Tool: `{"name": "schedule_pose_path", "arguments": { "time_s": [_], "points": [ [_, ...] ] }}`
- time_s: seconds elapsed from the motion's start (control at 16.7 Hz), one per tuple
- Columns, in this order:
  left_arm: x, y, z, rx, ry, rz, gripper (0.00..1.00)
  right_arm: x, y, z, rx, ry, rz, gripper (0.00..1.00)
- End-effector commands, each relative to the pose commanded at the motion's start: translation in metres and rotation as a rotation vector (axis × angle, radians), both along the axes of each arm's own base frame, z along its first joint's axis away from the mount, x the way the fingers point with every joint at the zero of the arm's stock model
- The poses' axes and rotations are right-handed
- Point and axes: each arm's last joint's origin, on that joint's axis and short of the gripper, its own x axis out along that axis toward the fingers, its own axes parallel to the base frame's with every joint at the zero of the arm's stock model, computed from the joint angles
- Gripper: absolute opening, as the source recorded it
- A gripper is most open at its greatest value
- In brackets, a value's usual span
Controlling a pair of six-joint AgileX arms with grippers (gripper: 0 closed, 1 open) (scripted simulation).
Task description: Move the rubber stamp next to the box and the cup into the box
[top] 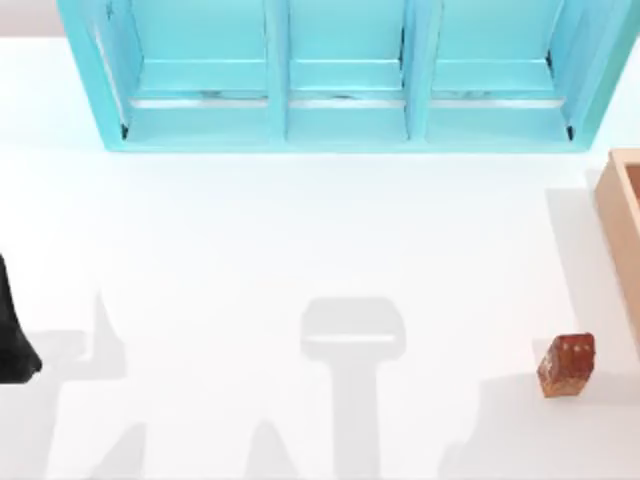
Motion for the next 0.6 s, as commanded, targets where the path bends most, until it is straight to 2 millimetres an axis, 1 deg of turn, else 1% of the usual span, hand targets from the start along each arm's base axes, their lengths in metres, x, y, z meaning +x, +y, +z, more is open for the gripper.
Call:
{"name": "schedule_pose_path", "arguments": {
  "time_s": [0.12, 0.36, 0.48, 0.6],
  "points": [
    [0.000, 0.000, 0.000, 0.000, 0.000, 0.000, 1.00, -0.001, -0.003, -0.001, -0.001, -0.002, 0.000, 0.00],
    [0.000, 0.000, 0.000, 0.000, 0.000, 0.000, 1.00, -0.001, -0.002, 0.000, -0.002, -0.003, 0.002, 0.00],
    [0.000, 0.000, 0.000, 0.000, 0.000, 0.000, 1.00, -0.001, -0.004, -0.009, -0.004, 0.004, 0.001, 0.00],
    [0.000, 0.000, 0.000, 0.000, 0.000, 0.000, 1.00, -0.001, -0.005, -0.022, -0.009, 0.008, 0.000, 0.00]
  ]
}}
